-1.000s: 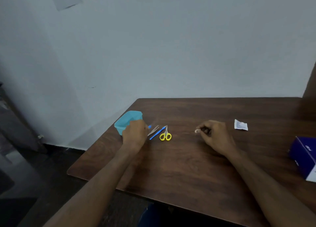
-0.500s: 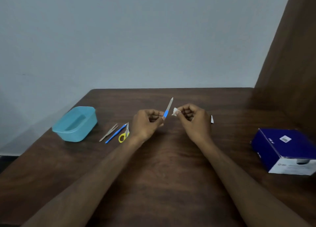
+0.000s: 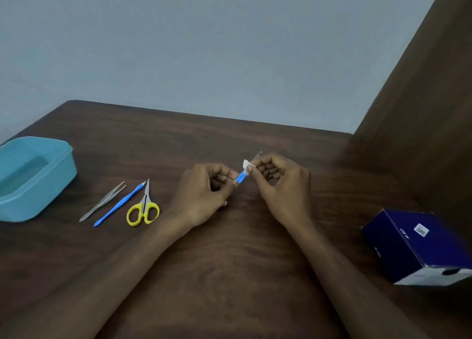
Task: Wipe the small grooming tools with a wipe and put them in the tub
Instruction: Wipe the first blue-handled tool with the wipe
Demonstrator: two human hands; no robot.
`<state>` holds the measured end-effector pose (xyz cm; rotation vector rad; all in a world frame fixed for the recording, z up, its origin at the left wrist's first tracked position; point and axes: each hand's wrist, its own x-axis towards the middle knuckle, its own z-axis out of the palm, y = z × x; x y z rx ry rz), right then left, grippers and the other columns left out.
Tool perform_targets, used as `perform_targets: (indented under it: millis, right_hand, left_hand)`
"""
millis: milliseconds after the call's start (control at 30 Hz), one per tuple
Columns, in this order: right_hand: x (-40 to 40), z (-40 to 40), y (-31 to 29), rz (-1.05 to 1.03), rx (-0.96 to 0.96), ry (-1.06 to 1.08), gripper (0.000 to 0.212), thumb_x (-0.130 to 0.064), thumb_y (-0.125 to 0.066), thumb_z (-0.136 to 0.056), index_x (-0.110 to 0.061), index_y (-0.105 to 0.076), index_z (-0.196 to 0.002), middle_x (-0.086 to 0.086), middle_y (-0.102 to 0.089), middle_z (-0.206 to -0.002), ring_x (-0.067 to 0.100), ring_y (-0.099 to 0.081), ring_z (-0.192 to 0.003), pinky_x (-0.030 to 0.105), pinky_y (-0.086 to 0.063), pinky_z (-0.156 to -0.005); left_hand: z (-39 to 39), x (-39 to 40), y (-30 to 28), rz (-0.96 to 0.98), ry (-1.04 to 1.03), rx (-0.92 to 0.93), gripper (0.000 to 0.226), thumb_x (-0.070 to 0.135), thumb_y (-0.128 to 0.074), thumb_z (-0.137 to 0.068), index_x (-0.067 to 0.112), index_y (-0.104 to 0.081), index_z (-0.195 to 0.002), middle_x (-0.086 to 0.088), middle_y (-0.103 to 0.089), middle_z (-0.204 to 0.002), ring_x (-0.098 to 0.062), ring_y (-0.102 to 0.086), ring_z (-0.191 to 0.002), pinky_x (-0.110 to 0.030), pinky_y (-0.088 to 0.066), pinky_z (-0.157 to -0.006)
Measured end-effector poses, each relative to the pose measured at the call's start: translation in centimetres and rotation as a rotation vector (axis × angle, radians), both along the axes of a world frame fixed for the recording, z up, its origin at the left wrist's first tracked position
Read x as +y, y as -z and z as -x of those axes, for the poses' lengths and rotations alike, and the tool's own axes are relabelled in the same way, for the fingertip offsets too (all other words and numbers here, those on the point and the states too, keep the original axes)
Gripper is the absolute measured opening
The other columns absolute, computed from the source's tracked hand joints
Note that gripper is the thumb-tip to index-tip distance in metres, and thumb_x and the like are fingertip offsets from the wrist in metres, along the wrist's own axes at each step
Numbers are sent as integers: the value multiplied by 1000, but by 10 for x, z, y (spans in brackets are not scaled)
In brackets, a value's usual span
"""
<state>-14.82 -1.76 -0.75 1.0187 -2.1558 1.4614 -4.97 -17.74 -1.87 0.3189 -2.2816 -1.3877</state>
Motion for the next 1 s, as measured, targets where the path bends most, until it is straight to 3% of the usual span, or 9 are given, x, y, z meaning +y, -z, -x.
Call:
perform_targets:
  millis: [100, 300, 367, 500, 600, 733, 867, 1000]
  right_hand:
    - [1, 7, -2, 45, 1, 77, 8, -15, -84, -89, -21, -80, -88, -10, -78, -80, 11, -73, -71, 27, -60, -68]
    - [10, 18, -5, 160, -12, 250, 6, -22, -83, -92, -27, -79, -91, -11, -78, -84, 12, -75, -75, 45, -63, -73]
    - [14, 12, -8, 136, 60, 216, 6, -21, -82, -92, -25, -79, -91, -10, -77, -85, 13, -73, -76, 42, -61, -73]
    - [11, -8, -2, -111, 217, -15, 8, -14, -84, -90, -20, -79, -88, -8, -73, -83, 10, -66, -71, 31, -55, -67]
    - [10, 4, -3, -30, 156, 91, 7, -19, -85, -89, -20, -79, -86, -8, -73, -78, 11, -66, -66, 33, -56, -65]
    - [20, 16, -6, 69, 74, 260, 7, -19, -85, -89, -23, -80, -90, -8, -74, -78, 12, -69, -67, 42, -60, -66]
    - [16, -9, -5, -57, 186, 53, 10, -11, -86, -88, -19, -79, -88, -7, -74, -82, 11, -68, -70, 29, -56, -67]
    - [10, -2, -4, -115, 186, 63, 6, -19, -85, -89, -20, -79, -86, -8, -74, -79, 11, -67, -67, 32, -56, -65]
  left_hand:
    - [0, 0, 2, 83, 22, -14, 10, 16, -79, -93, 25, -82, -95, 13, -78, -80, -1, -71, -65, -22, -60, -61]
    - [-2, 1, -1, 55, -5, -60, 11, 15, -79, -91, 25, -83, -94, 11, -78, -78, 1, -69, -64, -12, -52, -59]
    - [-3, 1, -3, 26, -40, -58, 11, 14, -78, -90, 23, -83, -91, 9, -78, -75, 0, -69, -58, -16, -55, -58]
    - [-5, -1, -4, 3, -19, -56, 14, 12, -78, -88, 25, -83, -91, 7, -78, -75, -4, -70, -58, -22, -59, -59]
    - [-6, -2, -2, 0, 20, -63, 13, 14, -79, -88, 26, -83, -92, 6, -78, -77, -4, -69, -60, -24, -60, -60]
    - [-4, 0, -4, 0, 5, -66, 11, 14, -80, -88, 24, -84, -91, 6, -77, -76, 2, -64, -55, -15, -52, -56]
    - [-4, 2, -5, -10, -6, -57, 10, 14, -79, -87, 22, -83, -91, 5, -78, -75, 2, -64, -53, -15, -52, -54]
    - [-2, 1, -4, 19, 12, -62, 10, 13, -79, -85, 21, -83, -89, 6, -77, -73, 3, -64, -53, -14, -51, -54]
